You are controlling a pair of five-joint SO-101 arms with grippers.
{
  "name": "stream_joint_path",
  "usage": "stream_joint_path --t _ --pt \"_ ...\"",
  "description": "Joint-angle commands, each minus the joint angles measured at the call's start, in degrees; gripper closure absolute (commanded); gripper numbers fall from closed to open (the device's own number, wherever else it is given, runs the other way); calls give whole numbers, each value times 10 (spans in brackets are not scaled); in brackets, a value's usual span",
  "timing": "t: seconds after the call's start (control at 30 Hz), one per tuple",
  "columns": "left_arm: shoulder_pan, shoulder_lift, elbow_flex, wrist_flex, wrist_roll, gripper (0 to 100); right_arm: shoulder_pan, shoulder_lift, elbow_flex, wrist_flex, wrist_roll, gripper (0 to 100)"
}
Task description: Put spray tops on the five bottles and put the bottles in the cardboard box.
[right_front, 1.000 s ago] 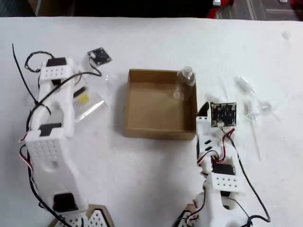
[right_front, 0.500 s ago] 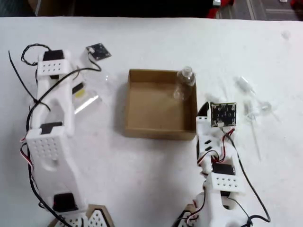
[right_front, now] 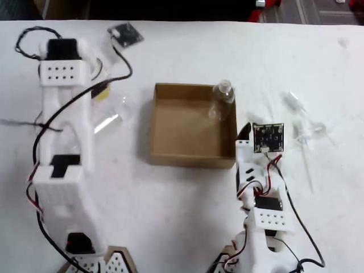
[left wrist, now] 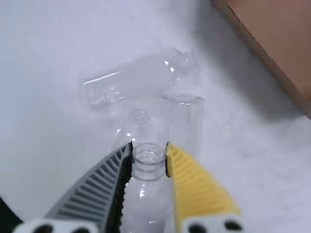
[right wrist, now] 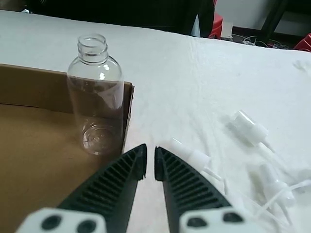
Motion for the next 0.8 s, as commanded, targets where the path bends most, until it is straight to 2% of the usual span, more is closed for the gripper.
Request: stream_joint_path --t 0.0,0.1,0.2,0.4,0.5,0.77 --pt "19 -129 -33 8 89 978 0 2 -18 -12 4 978" --pt "26 -197 -21 9 164 978 0 2 -18 -12 4 978" --pt "42 -277 44 8 229 978 0 2 -18 -12 4 978" --pt "98 -461 235 -14 243 979 0 2 -18 -12 4 978" --pt "122 -560 333 -73 258 979 0 2 -18 -11 4 978" --pt "185 -795 628 -312 433 978 19 -1 -18 -12 4 978"
